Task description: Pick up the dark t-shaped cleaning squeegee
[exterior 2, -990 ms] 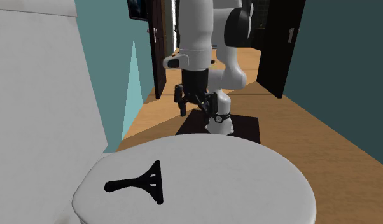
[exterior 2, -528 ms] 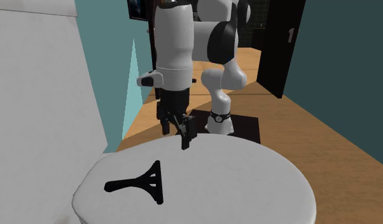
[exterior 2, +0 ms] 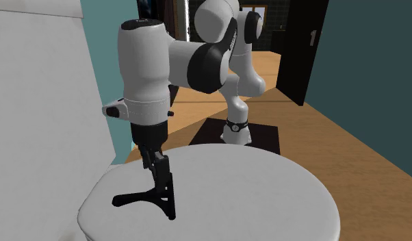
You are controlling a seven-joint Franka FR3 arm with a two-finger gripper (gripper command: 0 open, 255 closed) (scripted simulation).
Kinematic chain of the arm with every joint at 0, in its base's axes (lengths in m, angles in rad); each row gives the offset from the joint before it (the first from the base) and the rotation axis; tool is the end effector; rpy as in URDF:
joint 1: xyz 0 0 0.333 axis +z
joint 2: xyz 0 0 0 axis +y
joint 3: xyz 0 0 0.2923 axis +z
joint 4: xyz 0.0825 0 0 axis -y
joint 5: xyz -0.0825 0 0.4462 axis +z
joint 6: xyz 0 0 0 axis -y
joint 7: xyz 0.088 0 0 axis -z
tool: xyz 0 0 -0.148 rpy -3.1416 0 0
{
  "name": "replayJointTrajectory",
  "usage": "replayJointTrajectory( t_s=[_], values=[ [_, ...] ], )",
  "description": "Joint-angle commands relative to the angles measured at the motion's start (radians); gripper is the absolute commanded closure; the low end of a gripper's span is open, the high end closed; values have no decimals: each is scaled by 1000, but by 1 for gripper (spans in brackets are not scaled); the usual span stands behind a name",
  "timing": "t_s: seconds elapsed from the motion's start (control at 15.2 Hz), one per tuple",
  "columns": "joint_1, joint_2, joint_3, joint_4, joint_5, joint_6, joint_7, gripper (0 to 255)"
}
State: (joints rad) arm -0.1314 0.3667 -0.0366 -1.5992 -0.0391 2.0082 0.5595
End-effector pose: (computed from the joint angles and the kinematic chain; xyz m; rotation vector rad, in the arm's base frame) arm 0.7091 -0.1223 0.3368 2.9081 -1.0764 0.0793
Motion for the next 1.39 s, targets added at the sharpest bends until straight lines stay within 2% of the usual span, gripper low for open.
replayJointTrajectory(
  t_s=[0.0,0.07,0.66,0.73,1.32],
  values=[
    [-9,69,-12,87,1,-15,20,0],
    [-12,92,-15,116,2,-21,25,0],
    [-12,120,-14,56,1,67,29,0],
    [-13,120,-15,56,2,67,29,255],
    [-12,120,-14,57,1,67,29,255]
  ],
)
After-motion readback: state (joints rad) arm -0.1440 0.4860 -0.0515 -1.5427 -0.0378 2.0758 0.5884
